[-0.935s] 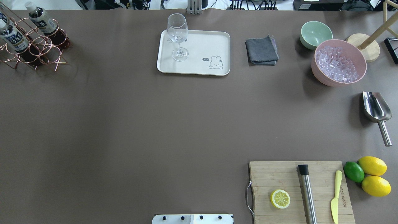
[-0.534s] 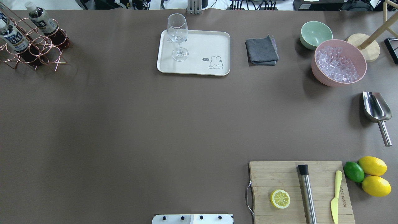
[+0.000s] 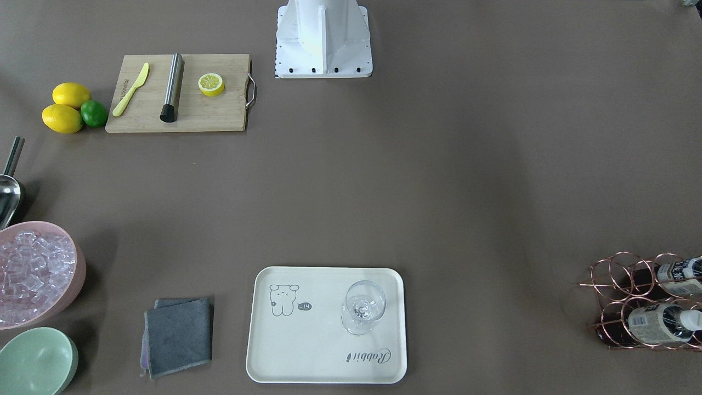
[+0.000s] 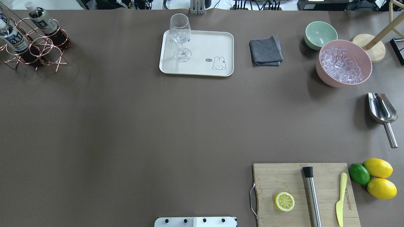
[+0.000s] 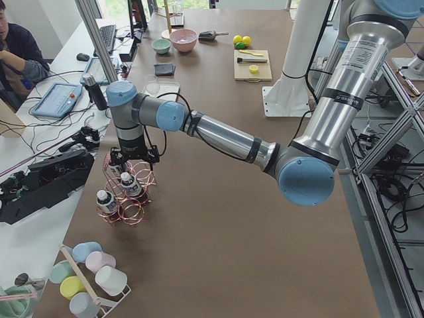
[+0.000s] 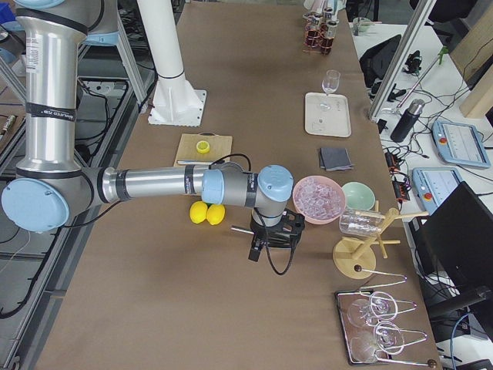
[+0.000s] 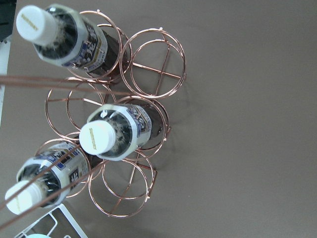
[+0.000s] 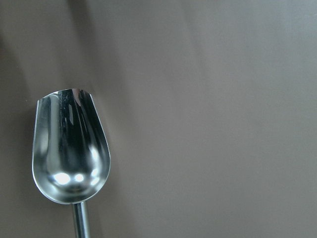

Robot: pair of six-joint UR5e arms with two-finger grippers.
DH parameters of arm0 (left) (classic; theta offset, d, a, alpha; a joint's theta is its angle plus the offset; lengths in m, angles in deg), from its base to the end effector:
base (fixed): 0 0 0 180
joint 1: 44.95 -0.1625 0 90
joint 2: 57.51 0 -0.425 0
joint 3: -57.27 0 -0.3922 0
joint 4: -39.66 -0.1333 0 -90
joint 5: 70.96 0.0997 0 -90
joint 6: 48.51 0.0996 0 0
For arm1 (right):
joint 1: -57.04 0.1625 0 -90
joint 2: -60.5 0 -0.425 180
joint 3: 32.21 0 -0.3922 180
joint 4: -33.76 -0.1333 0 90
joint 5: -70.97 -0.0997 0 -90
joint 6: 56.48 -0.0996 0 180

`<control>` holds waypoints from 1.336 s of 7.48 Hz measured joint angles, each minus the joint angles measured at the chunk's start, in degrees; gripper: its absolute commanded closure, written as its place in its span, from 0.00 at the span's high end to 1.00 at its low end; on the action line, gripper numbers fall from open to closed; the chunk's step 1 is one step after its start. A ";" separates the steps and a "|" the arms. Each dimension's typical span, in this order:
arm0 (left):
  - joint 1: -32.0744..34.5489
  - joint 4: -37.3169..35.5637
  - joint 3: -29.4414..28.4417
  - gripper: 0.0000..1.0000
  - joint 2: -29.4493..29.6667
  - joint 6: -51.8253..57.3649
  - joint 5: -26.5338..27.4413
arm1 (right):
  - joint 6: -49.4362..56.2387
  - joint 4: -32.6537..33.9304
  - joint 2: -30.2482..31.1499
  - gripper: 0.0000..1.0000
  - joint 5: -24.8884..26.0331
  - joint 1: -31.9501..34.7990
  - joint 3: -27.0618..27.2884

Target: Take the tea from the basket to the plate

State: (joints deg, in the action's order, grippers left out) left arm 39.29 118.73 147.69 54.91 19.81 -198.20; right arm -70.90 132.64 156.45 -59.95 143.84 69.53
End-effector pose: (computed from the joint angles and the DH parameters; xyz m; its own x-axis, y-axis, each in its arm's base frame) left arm -0.0087 -0.6416 0.4601 0.1967 0.9801 -0.0270 -0.7607 0.1699 0.6265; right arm 0.0433 -0.4448 0.6262 0.7465 0.2416 0.6200 -0.1344 0.9673 -0.2151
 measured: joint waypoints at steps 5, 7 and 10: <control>6.15 -13.82 0.49 0.98 8.21 3.93 -4.68 | 0.00 0.00 -0.06 1.00 0.05 0.03 -0.04; 7.58 -11.10 -8.26 0.96 12.84 7.42 -7.83 | 0.00 0.00 -0.10 1.00 0.06 0.01 -0.04; 6.96 -3.24 -18.25 0.94 16.97 12.89 -8.35 | 0.00 0.00 -0.14 1.00 0.05 -0.04 -0.05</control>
State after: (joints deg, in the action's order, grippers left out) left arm 46.25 115.49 129.44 71.88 32.69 -206.55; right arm -70.90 132.63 156.30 -59.90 143.80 69.48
